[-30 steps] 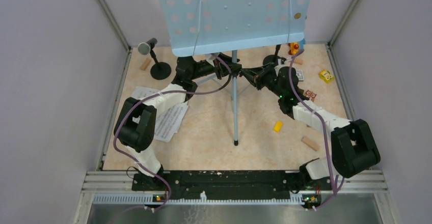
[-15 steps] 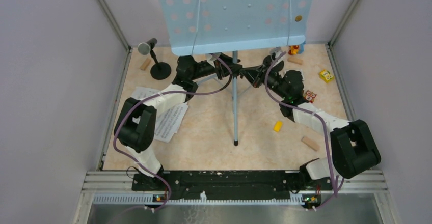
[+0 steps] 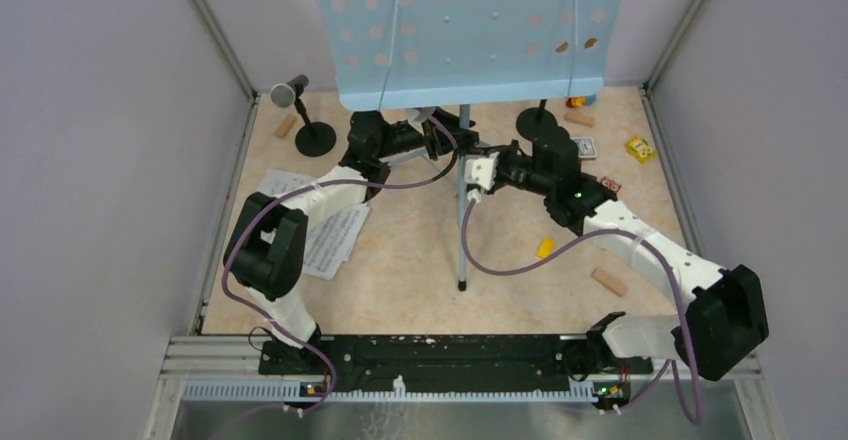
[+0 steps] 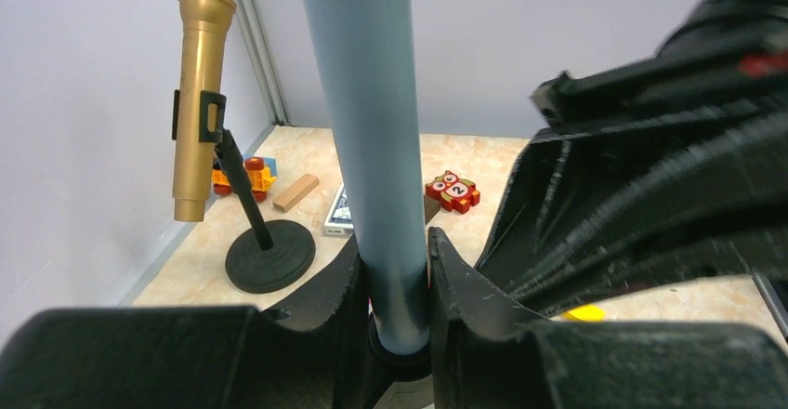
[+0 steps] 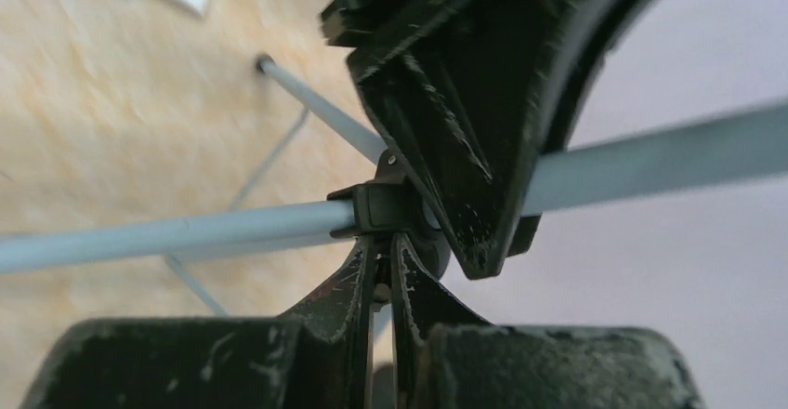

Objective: Pack up the instrument practice props

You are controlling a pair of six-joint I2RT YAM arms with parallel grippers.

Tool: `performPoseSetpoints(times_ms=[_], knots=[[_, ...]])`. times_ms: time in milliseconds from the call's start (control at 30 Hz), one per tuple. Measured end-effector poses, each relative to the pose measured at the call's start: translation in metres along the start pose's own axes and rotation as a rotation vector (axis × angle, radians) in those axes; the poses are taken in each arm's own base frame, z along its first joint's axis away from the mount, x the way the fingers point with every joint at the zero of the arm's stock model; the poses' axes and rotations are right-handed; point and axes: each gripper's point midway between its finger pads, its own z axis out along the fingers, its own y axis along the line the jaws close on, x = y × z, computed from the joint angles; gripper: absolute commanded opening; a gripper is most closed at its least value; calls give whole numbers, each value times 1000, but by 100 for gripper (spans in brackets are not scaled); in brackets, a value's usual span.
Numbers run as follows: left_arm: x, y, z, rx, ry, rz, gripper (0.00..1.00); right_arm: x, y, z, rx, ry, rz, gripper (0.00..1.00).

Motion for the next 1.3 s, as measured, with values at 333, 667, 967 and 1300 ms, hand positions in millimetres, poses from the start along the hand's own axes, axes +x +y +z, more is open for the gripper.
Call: performPoseSetpoints(times_ms=[333, 667, 967, 1300], knots=[[0, -3, 3, 4, -2, -4, 0, 7, 12, -9, 24, 318, -590, 19], [1, -6, 6, 5, -1, -4, 0, -27, 43, -35, 133, 227, -331, 85], [1, -7, 7, 7, -1, -5, 0, -36, 24, -86, 542, 72, 498, 91], [2, -8, 8, 11, 1, 5, 0, 39, 54, -74, 634, 227, 1269, 77]])
